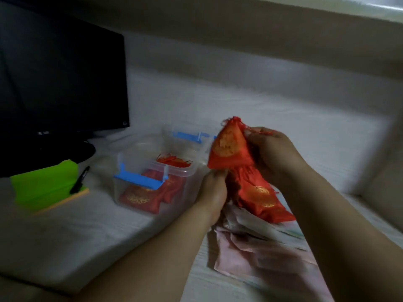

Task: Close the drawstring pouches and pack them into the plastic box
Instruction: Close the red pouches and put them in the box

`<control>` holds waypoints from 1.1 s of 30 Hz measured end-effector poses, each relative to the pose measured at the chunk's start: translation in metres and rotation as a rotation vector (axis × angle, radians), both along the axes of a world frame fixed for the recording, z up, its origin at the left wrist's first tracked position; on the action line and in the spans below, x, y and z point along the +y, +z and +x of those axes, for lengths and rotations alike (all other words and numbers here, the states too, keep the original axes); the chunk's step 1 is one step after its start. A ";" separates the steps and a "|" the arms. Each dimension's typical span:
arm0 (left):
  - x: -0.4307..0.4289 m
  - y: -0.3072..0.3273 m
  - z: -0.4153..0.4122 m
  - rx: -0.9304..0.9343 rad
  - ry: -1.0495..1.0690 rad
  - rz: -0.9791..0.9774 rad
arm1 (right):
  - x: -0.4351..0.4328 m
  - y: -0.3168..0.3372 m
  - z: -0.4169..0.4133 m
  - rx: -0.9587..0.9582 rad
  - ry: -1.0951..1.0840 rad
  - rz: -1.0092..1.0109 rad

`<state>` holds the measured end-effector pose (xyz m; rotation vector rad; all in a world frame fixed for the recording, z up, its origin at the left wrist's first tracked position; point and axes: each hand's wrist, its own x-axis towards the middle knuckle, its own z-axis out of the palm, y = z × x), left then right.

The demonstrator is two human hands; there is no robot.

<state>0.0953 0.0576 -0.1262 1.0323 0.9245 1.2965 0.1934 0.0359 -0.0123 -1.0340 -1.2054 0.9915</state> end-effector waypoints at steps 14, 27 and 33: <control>0.000 0.010 -0.001 0.128 -0.085 0.034 | 0.018 -0.006 -0.044 -0.416 -0.201 -0.032; 0.020 -0.024 0.005 0.478 0.100 0.275 | 0.009 -0.082 0.087 -0.495 -0.505 -0.162; 0.025 -0.030 0.007 0.602 0.090 0.302 | 0.008 -0.104 0.097 -0.730 -0.420 -0.143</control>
